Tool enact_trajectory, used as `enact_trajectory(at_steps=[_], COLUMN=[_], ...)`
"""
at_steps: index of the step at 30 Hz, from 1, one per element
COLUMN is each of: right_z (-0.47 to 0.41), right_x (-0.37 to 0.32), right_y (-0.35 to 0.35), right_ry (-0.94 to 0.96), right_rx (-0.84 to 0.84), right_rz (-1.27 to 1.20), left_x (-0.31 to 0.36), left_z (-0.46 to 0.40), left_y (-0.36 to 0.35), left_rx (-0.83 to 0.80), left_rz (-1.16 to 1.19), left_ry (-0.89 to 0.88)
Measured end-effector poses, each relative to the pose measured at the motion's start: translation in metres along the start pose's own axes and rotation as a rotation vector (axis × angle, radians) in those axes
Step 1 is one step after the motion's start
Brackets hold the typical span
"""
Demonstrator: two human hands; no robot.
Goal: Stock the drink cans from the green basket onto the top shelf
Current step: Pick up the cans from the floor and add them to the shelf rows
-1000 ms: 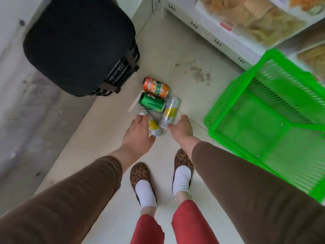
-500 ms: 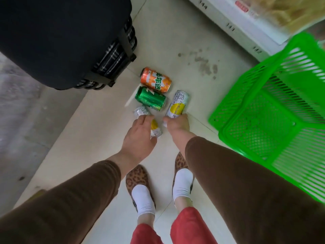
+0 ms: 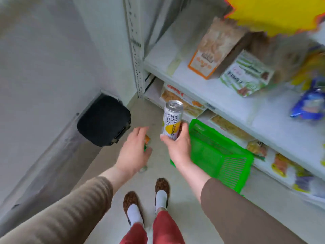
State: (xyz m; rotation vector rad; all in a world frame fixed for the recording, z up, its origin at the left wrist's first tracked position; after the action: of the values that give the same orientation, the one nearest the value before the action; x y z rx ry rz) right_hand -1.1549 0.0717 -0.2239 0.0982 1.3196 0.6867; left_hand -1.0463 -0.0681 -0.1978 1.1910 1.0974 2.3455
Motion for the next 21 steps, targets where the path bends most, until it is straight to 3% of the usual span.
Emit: enact_trajectory(at_steps=[5, 10, 15, 21], right_z=[0.033, 0.058, 0.052, -0.006], right_x=[-0.165, -0.259, -0.286, -0.241], right_y=[0.124, 0.245, 0.37, 0.493], right_ry=[0.206, 0.346, 0.399, 0.274], right_rx=[0.154, 0.34, 0.48, 0.611], right_rz=[-0.052, -0.097, -0.074, -0.018], left_x=[0.131, 0.264, 0.387, 0.504], left_z=[0.041, 0.07, 0.082, 0.068], left_y=[0.113, 0.169, 0.182, 0.134], left_rx=[0.096, 0.15, 0.186, 0.165], left_rz=[-0.044, 0.022, 0.057, 0.019], left_ry=[-0.238, -0.462, -0.645, -0.699])
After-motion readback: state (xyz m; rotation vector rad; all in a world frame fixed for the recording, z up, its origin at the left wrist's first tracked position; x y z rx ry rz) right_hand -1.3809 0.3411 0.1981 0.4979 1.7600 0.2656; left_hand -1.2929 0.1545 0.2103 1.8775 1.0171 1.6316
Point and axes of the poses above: each hand's wrist, its own z-axis away from the middle knuckle, its own y-axis out of the back of the hand, x = y × z, the point moved 8 cm from there along -z, towards the middle knuckle, and after that the axes turned 6 degrees about y, right-handed, at the moved point
